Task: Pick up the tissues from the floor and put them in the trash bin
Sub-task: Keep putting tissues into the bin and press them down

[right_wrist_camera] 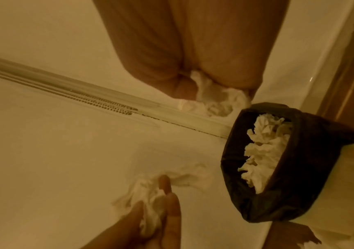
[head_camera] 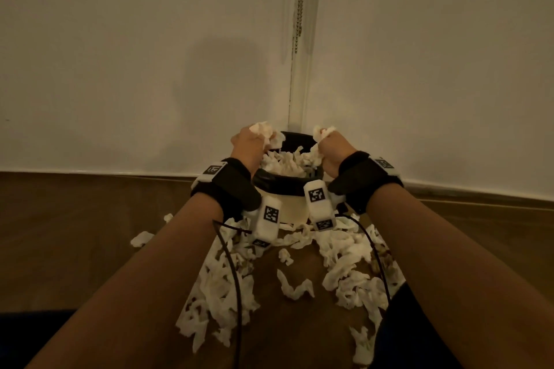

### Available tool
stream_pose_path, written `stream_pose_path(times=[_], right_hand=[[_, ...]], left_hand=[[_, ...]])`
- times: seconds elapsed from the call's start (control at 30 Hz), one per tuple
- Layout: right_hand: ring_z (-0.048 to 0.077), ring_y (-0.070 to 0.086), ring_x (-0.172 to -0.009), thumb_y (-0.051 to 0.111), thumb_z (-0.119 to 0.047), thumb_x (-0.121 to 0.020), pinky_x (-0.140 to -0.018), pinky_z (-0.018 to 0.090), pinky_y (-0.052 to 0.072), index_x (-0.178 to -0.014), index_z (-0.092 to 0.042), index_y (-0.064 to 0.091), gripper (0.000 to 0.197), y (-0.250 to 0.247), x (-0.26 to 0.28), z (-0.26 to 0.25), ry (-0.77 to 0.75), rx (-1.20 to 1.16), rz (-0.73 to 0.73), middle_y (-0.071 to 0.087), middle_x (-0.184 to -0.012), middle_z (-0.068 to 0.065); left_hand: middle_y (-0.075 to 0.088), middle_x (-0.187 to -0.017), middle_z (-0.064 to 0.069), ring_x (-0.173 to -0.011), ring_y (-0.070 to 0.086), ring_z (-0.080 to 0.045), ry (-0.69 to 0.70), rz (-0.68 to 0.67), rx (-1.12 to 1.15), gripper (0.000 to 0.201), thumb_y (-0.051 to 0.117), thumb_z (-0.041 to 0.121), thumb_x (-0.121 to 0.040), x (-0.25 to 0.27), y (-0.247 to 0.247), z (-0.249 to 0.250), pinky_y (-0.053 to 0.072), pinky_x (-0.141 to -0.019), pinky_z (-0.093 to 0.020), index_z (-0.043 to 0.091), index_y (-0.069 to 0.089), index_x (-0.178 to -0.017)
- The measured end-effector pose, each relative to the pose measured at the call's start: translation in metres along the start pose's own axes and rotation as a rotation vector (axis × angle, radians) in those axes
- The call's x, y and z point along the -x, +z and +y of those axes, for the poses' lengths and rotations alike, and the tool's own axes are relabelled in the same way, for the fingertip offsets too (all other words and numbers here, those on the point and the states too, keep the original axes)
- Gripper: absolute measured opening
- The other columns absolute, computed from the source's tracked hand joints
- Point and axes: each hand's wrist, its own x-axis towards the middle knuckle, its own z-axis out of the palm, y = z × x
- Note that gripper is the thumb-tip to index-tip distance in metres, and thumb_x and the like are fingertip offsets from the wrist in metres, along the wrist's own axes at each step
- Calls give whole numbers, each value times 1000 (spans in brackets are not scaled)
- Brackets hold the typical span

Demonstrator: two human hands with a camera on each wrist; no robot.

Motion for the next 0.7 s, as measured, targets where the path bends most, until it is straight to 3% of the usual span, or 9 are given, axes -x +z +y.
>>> stream_pose_path(times=[0.03,0.07,0.1,0.17,0.27,0.43,0.5,0.57,0.7], right_hand=[[28,54,-103,38,-4,-96,-90,36,47,-129,1,45,34,4,-10,3,-7,63,38,45,-134,20],[32,49,-118,39,-7,-96,-101,38,41,-135,-2,42,39,8,-14,4,10,145,73,43,-139,18],[33,47,-123,40,-10,-97,-105,37,37,-135,-5,44,39,11,-23,8,-19,227,138,46,-138,16],[32,51,-118,43,-12,-96,-100,31,39,-127,-5,54,34,17,-41,17,-105,324,240,56,-128,16],[31,58,-111,53,-11,-91,-97,32,44,-118,-5,63,29,28,-61,34,-127,259,286,63,-118,15],[28,60,-100,64,-17,-85,-85,33,49,-105,-15,60,20,41,-83,64,-76,287,351,63,-107,9],[29,59,-101,59,-14,-88,-85,32,47,-104,-10,61,16,44,-90,67,-119,482,308,63,-109,11],[30,56,-110,49,-10,-93,-93,33,46,-112,-4,63,25,50,-93,67,-98,692,178,61,-119,15],[35,48,-119,41,-15,-97,-95,38,42,-126,1,50,35,63,-88,70,-128,930,35,45,-134,20]], left_hand=[[41,-133,-22,-116,49,-35,10,9,-76,31,42,10,-96,-10,1,-4,41,-103,-42,0,47,-125],[35,-138,-20,-118,48,-33,26,27,-118,34,43,13,-96,-19,2,-8,40,-105,-42,2,46,-129],[32,-139,-18,-117,49,-31,54,43,-141,35,43,14,-97,-28,3,-12,40,-105,-41,4,47,-130],[39,-136,-17,-112,53,-29,124,58,-184,33,44,13,-96,-47,4,-21,42,-103,-37,8,52,-127],[62,-116,-10,-102,60,-23,257,61,-283,25,54,11,-91,-65,7,-39,45,-82,-20,13,64,-114],[63,-98,-5,-89,58,-21,323,144,-500,14,61,15,-84,-83,10,-71,47,-75,-29,22,63,-96],[61,-94,-6,-85,57,-21,366,83,-650,11,59,13,-83,-89,12,-80,40,-68,-26,21,59,-90],[59,-101,-8,-92,57,-24,377,-32,-890,11,57,13,-85,-95,15,-86,38,-70,-25,19,63,-92],[48,-129,-12,-113,50,-28,359,-230,-1218,27,45,18,-93,-98,26,-98,40,-93,-36,12,61,-115]])
